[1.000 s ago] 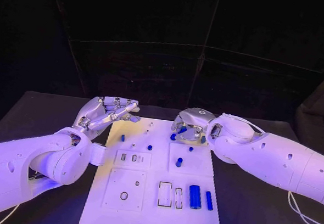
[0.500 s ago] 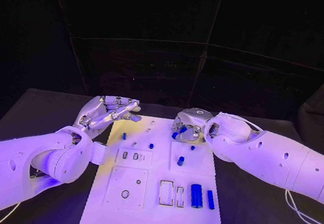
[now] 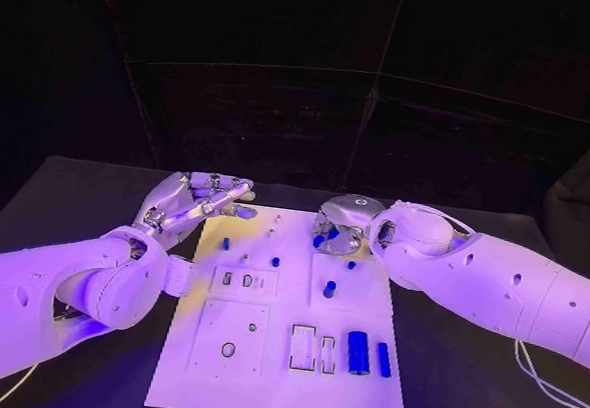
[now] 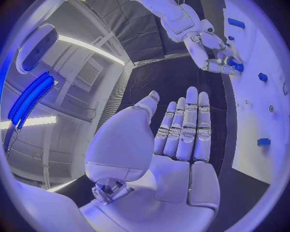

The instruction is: Assemble the parts on the task board

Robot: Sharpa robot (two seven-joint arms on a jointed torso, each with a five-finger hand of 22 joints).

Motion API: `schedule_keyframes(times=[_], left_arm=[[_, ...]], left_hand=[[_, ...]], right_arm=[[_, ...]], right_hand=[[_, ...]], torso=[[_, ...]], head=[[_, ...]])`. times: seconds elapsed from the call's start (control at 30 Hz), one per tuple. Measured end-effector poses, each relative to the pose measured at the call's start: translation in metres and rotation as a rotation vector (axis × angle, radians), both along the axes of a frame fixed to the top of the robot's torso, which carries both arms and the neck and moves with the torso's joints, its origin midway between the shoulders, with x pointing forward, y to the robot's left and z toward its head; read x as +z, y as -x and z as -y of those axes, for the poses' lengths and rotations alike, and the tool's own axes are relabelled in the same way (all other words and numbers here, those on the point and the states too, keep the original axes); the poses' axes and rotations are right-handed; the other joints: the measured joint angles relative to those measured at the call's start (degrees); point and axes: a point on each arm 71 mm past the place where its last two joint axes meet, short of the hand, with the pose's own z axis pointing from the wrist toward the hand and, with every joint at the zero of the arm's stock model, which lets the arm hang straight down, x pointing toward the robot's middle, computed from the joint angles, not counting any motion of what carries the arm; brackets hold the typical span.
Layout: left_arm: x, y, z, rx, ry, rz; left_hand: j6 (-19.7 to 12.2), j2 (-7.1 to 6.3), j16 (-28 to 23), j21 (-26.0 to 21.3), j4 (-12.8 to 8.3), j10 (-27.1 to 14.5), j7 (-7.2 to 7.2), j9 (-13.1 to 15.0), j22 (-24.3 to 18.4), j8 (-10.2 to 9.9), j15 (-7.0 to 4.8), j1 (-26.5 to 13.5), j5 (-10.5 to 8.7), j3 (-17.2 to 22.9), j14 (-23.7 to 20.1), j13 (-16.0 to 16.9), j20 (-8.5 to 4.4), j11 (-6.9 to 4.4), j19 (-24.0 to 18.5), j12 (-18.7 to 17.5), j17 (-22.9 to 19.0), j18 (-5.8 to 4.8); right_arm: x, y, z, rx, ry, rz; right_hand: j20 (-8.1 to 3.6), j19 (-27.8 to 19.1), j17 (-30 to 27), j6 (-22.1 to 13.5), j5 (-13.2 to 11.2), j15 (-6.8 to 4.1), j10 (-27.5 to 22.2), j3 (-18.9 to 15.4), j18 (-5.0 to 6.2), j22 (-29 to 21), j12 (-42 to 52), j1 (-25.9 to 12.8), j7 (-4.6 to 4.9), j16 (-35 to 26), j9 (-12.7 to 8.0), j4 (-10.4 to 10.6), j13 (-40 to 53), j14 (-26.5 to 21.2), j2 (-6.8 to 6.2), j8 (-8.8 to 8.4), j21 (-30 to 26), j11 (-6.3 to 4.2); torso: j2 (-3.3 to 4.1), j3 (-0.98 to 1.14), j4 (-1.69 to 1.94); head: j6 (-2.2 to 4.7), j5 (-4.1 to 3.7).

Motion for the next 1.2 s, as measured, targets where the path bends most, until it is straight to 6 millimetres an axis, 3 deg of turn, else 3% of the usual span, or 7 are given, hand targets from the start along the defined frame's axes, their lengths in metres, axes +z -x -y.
schedule_keyframes(times=[0.33, 0.63, 0.87, 1.2], left_arm=[[-0.001, 0.0, 0.0, -0.006, -0.001, -0.006], [-0.001, -0.001, -0.001, -0.009, -0.002, -0.01], [-0.002, -0.002, -0.002, -0.007, -0.004, -0.013], [-0.002, -0.003, 0.002, -0.016, -0.002, -0.015]], left_hand=[[0.0, 0.25, -0.66, -0.43, -0.48, 0.0, 0.0, 0.0, -0.29, -0.23, 0.41, -0.25, 0.0, 0.48, -0.41, 0.0, 0.0, 0.0, 0.0, -0.27, 0.19, 0.0], [0.0, 0.25, -1.01, -0.67, -0.72, 0.0, 0.0, 0.01, -0.46, -0.23, 0.41, -0.25, 0.0, 0.73, -0.41, 0.01, -0.01, 0.0, -0.01, -0.48, 0.25, 0.0], [0.0, 0.25, -1.29, -0.89, -0.78, 0.0, -0.01, 0.01, -0.54, -0.45, 0.61, -0.25, 0.0, 0.79, -0.62, 0.01, -0.01, 0.0, -0.02, -0.66, 0.35, 0.0], [0.0, 0.25, -1.29, -0.89, -0.78, 0.0, -0.01, 0.01, -0.54, -0.45, 0.61, -0.25, 0.0, 0.79, -0.62, 0.01, -0.03, 0.0, -0.03, -0.66, 0.34, -0.01]], right_arm=[[0.003, 0.002, -0.001, 0.01, -0.023, 0.03], [0.014, 0.005, -0.002, 0.002, -0.127, 0.129], [0.019, -0.004, -0.016, -0.027, -0.174, 0.164], [0.017, -0.015, -0.036, -0.055, -0.19, 0.162]], right_hand=[[-0.29, 1.56, 3.49, 2.7, -1.27, -0.21, 2.68, 2.96, 0.0, 5.23, 0.38, 0.16, -0.58, 3.32, 0.14, 1.08, 0.2, 0.21, 0.47, 0.67, 4.28, -0.84], [-0.3, 1.57, 3.81, 3.09, -1.99, -0.21, 3.07, 4.78, 0.0, 6.65, 0.38, 0.25, -0.58, 3.98, 0.23, 1.84, 0.19, 0.21, 0.53, 0.66, 5.57, -0.81], [-0.31, 1.57, 4.0, 3.09, -2.0, -0.21, 3.07, 5.22, 0.0, 6.97, 0.38, -0.47, -0.58, 4.27, 0.23, 2.28, 0.2, 0.21, -0.19, 0.65, 5.84, -0.82], [-0.31, 1.56, 4.4, 3.08, -2.0, -0.21, 3.07, 5.43, 0.0, 7.12, 0.15, -0.99, -0.58, 4.65, 0.23, 3.02, 0.14, 0.21, -0.71, 0.31, 6.23, -0.82]], torso=[[0.05, 0.0, 0.02], [0.09, -0.03, 0.1], [0.22, -0.03, 0.2], [0.53, -0.2, 0.69]], head=[[-0.29, 0.02], [0.4, 0.16], [0.62, 0.37], [0.66, 0.11]])
